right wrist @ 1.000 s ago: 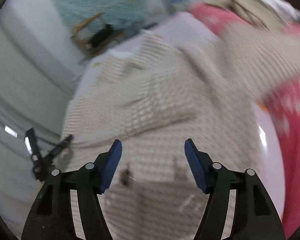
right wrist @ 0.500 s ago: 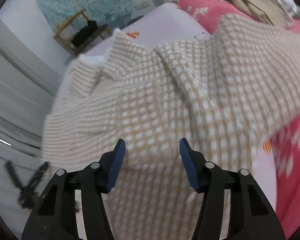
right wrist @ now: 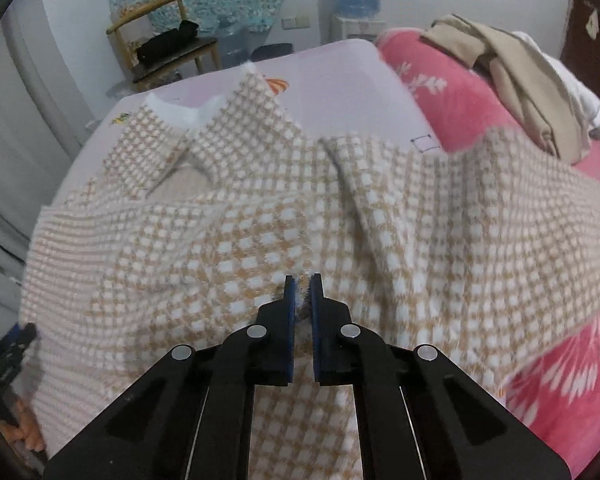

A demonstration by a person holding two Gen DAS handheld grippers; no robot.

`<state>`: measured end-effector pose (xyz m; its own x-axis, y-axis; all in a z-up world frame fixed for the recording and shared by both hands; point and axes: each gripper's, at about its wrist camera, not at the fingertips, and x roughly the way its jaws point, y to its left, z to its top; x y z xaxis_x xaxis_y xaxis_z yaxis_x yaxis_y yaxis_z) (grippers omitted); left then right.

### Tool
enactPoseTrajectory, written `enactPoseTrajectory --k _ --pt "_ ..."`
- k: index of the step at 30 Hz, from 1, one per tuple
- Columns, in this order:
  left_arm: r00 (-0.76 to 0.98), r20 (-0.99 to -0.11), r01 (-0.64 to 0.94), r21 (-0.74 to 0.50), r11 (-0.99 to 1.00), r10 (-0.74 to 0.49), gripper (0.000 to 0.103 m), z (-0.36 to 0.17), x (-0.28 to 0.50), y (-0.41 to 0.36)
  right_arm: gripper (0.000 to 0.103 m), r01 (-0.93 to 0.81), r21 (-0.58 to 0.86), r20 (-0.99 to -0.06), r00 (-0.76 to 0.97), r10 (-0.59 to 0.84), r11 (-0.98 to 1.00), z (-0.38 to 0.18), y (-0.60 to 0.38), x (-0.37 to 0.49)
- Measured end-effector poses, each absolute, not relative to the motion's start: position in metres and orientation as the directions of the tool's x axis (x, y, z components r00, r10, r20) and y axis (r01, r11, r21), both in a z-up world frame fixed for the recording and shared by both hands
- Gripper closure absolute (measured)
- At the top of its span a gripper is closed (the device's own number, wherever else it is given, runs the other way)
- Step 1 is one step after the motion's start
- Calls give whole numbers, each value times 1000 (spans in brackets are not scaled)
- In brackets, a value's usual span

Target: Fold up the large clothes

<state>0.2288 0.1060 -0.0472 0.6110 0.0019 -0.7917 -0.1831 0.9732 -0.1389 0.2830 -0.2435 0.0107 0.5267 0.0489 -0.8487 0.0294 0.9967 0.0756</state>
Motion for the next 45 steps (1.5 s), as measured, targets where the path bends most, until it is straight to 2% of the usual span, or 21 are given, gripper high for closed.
enactPoseTrajectory --k 7,13,16,21,25,28,31,34,38,42,44,45 --pt "617 -786 -145 -156 977 -34 20 -42 221 107 98 66 83 -856 516 37 994 -7 -244 296" --pt "681 -726 -60 -189 980 -98 20 -4 212 107 97 53 17 -841 541 -15 998 1 -242 298" --pt "687 -703 9 -243 970 -183 24 13 217 103 89 34 -24 -859 511 -39 999 -12 -242 304" --pt "652 -697 103 -309 946 -299 29 20 243 93 72 49 -8 -804 593 -36 999 20 -248 290" --pt "568 -747 139 -328 935 -346 30 0 277 82 72 -75 60 -793 601 94 995 26 -230 290" --pt "518 -799 95 -301 949 -305 31 -26 305 80 72 -136 63 -818 561 129 989 9 -215 301" --pt "535 -799 93 -268 959 -275 33 -34 315 80 70 -117 84 -842 523 133 990 -15 -218 316" --pt "525 -814 111 -222 969 -247 33 -32 316 72 70 -91 141 -843 511 168 986 -13 -227 319" --pt "576 -776 140 -217 966 -258 33 -13 325 74 66 -126 168 -826 524 209 978 6 -219 320" --pt "542 -808 64 -233 970 -230 32 -21 361 86 59 -135 146 -825 530 196 980 2 -209 337" --pt "500 -842 15 -225 974 -202 32 -39 378 93 58 -112 149 -841 508 186 982 -12 -208 347" --pt "519 -831 22 -222 975 -201 32 -36 375 94 58 -114 150 -833 521 188 982 -13 -208 347"
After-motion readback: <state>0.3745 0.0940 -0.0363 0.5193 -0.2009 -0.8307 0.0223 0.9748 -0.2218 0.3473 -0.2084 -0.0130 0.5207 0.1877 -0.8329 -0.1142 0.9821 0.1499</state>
